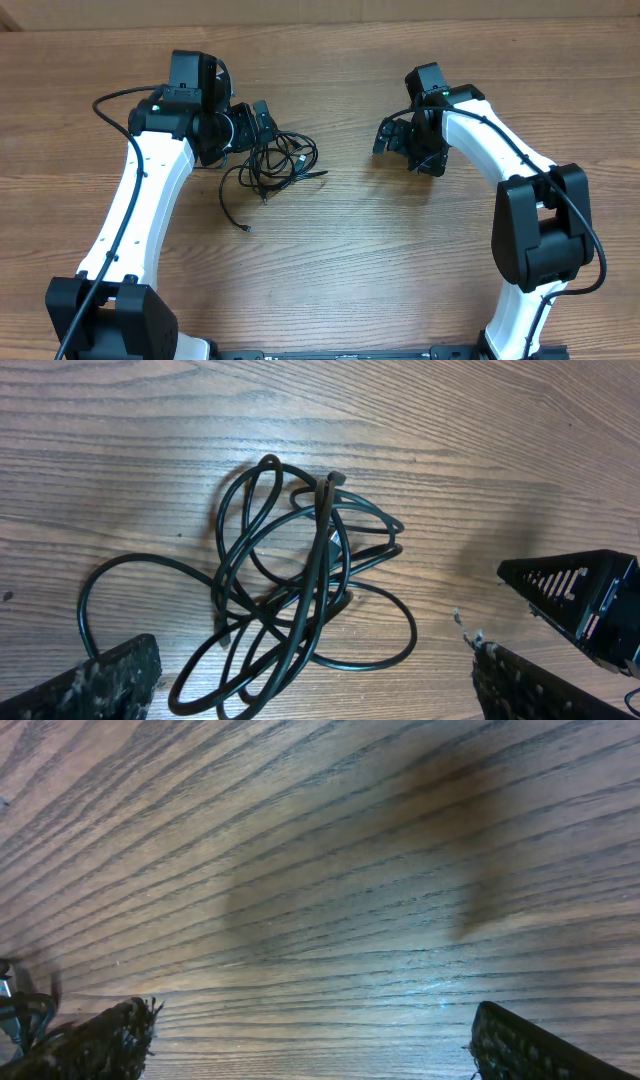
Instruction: Untangle cables
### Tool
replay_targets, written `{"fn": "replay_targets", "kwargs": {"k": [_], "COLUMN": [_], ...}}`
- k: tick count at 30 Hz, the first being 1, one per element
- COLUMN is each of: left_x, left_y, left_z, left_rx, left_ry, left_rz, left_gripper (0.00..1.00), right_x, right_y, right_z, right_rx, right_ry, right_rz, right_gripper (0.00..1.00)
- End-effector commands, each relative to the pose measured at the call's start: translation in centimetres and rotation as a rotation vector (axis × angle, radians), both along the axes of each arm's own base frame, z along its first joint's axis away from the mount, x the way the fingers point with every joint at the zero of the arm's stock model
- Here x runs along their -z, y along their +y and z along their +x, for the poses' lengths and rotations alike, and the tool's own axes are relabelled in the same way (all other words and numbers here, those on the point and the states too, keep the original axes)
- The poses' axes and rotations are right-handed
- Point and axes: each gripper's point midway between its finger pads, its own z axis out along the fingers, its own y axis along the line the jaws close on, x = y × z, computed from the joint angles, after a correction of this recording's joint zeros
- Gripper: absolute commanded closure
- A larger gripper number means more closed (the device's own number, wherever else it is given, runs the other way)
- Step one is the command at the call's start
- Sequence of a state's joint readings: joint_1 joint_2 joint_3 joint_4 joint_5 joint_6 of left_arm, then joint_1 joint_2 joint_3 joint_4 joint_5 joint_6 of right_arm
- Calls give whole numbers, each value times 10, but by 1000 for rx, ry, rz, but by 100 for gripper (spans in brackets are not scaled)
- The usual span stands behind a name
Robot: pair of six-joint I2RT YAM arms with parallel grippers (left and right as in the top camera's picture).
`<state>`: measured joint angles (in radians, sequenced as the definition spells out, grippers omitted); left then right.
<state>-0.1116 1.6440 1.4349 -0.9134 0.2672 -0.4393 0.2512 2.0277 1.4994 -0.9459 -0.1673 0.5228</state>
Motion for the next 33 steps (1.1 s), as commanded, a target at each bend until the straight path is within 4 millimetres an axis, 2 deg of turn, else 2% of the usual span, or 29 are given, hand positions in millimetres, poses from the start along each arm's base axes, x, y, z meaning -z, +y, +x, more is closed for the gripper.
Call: {"fn": "replay_targets", "kwargs": {"k": [1,33], "left_x": [1,2], "left_y": [-1,4], "left_z": [1,3], "left_rx": [-7,-13], "left_ry": [4,-2], "left_rz": [8,36], "left_gripper": [1,0], "right_x": [-12,-12], "right_y": [-2,-2], "right_z": [5,5], "right_rx": [2,2], "right_ry": [-38,-38], "right_rz": [-4,-4], "right_gripper": [0,0]}}
